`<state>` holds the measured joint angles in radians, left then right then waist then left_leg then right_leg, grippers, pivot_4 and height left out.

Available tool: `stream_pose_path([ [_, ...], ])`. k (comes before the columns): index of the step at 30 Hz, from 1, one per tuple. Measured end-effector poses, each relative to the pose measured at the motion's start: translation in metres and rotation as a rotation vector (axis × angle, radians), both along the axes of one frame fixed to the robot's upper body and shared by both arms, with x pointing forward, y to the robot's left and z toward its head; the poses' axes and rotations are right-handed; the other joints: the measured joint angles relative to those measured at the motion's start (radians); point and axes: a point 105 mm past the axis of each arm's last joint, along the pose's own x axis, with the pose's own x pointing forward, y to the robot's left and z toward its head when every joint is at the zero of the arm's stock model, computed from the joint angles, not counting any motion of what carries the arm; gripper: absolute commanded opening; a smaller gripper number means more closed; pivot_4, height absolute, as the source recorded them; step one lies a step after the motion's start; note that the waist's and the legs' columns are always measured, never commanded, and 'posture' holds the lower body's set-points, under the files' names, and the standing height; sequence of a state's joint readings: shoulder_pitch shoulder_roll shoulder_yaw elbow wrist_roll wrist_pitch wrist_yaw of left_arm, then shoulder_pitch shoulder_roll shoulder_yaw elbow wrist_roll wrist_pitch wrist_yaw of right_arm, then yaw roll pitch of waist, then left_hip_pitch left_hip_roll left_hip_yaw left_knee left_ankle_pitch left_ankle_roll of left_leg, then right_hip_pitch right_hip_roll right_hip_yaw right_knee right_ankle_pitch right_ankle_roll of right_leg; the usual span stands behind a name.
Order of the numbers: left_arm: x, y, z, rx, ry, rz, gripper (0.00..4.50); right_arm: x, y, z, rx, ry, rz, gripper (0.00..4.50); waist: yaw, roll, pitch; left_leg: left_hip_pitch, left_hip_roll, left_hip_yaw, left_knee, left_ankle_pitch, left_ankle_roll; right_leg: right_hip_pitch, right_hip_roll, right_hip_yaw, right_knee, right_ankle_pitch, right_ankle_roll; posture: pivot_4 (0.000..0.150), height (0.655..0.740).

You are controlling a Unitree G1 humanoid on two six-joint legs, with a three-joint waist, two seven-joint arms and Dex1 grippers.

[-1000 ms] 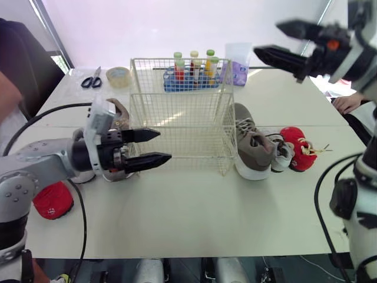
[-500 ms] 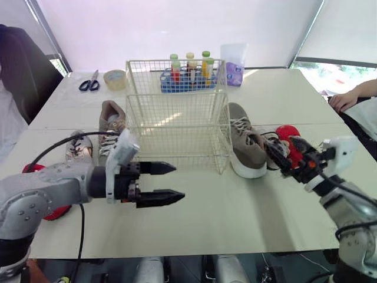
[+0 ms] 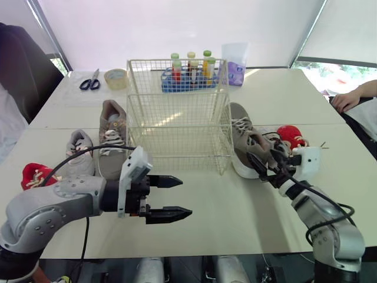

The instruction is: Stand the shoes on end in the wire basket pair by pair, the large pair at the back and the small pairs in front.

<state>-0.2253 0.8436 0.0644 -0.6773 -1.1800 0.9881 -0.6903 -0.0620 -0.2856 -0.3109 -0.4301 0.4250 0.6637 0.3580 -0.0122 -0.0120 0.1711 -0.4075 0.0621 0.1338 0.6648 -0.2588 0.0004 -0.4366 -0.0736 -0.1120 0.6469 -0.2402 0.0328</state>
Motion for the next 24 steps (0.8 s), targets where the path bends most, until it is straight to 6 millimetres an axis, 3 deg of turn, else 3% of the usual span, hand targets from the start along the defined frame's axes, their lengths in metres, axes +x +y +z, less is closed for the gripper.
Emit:
stream_pose_path([
  [2, 0.001, 0.000, -0.001, 0.005, -0.006, 0.008, 4.50, 0.004, 0.005, -0.002, -0.022, -0.002, 0.011, 4.47, 0.000, 0.000, 0.000, 0.000, 0.000, 0.000, 0.000, 0.000, 0.000, 0.000, 0.000, 0.000, 0.000, 0.000, 0.000, 0.150, 0.7357],
  [4, 0.002, 0.000, -0.001, 0.006, -0.011, 0.014, 4.50, 0.007, 0.008, -0.003, -0.078, -0.017, 0.021, 3.95, -0.001, 0.000, 0.000, 0.000, 0.000, 0.000, 0.000, 0.000, 0.000, 0.000, 0.000, 0.000, 0.000, 0.000, 0.001, 0.150, 0.7357],
  [7, 0.005, 0.002, -0.002, 0.013, -0.022, 0.030, 4.50, 0.009, 0.012, -0.003, -0.139, -0.055, 0.041, 2.80, -0.004, 0.000, 0.000, 0.000, 0.001, 0.000, 0.000, 0.000, 0.000, 0.000, 0.001, 0.000, 0.000, -0.001, 0.001, 0.150, 0.7357],
  [12, 0.005, 0.003, -0.005, 0.019, -0.016, 0.040, 4.50, 0.010, 0.014, 0.000, -0.185, -0.093, 0.043, 0.52, -0.005, -0.001, -0.001, 0.001, 0.002, 0.000, 0.000, 0.000, 0.000, 0.000, 0.001, 0.000, 0.000, -0.001, 0.001, 0.150, 0.7357],
  [13, 0.005, 0.003, -0.005, 0.020, -0.017, 0.041, 4.50, 0.010, 0.014, 0.000, -0.201, -0.095, 0.047, 0.25, -0.005, -0.001, -0.001, 0.001, 0.002, 0.000, 0.000, 0.000, 0.000, 0.000, 0.001, 0.000, 0.000, -0.001, 0.001, 0.150, 0.7357],
  [20, 0.009, 0.006, -0.005, 0.021, -0.036, 0.050, 4.50, 0.015, 0.009, 0.005, -0.191, -0.110, 0.036, 0.19, -0.007, -0.002, -0.001, 0.001, 0.002, 0.000, 0.000, 0.000, 0.000, 0.000, 0.001, 0.000, 0.000, -0.001, 0.000, 0.150, 0.7357],
  [22, 0.010, 0.008, -0.008, 0.022, -0.031, 0.052, 4.50, 0.024, 0.004, 0.011, -0.148, -0.117, 0.003, 0.19, -0.005, -0.001, 0.000, 0.000, 0.002, 0.001, 0.000, 0.000, 0.000, -0.001, 0.001, 0.001, 0.000, 0.000, 0.000, 0.150, 0.7357],
  [24, 0.011, 0.010, -0.009, 0.019, -0.031, 0.049, 4.50, 0.038, -0.010, 0.030, -0.104, -0.157, -0.065, 0.19, -0.002, 0.003, 0.003, -0.002, 0.001, 0.001, 0.000, 0.000, 0.000, -0.004, 0.001, 0.001, 0.000, 0.001, -0.001, 0.150, 0.7357],
])
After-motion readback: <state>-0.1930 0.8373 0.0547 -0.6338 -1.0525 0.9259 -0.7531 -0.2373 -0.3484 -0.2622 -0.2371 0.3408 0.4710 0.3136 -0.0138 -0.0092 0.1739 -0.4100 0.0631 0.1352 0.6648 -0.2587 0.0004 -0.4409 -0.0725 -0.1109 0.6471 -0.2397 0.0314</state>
